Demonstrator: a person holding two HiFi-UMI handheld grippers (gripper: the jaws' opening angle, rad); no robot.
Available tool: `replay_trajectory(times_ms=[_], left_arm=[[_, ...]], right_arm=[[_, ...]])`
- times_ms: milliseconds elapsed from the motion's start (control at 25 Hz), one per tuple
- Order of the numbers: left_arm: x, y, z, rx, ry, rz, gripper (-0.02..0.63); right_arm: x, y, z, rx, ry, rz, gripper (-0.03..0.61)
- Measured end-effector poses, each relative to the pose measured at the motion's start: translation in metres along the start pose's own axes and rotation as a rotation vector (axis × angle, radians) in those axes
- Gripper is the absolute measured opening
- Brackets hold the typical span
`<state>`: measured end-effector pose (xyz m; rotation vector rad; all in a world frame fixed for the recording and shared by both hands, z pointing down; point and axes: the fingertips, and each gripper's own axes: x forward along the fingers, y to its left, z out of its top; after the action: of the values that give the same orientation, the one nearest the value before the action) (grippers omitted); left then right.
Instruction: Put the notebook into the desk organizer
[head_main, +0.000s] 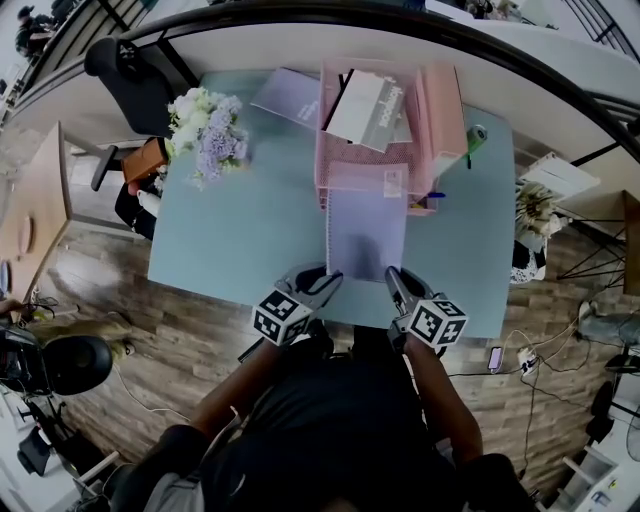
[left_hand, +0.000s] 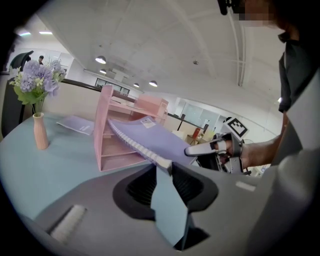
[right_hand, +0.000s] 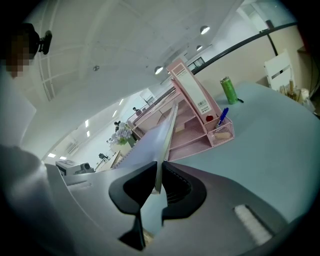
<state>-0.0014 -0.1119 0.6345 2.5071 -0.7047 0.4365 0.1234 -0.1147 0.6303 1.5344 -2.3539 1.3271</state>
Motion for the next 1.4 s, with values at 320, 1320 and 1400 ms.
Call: replay_trajectory(times_ms=[320, 1320, 1400], left_arm=[[0.013, 0.016, 0.004, -0.062, -0.006, 0.009, 0.158], [0.049, 0.076, 0.038, -0.154, -0.064, 0.087, 0.161], [0.049, 0.08, 0.039, -0.148, -0.062, 0.098, 0.161]], right_arm=[[0.008, -0.009, 0.017, 0.027, -0.008, 0.004, 0.035], [0.068, -0.031, 0.077, 0.189, 0.0, 0.047, 0.032], [0.072, -0.032, 0.082, 0.209, -0.002, 0.049, 0.032]])
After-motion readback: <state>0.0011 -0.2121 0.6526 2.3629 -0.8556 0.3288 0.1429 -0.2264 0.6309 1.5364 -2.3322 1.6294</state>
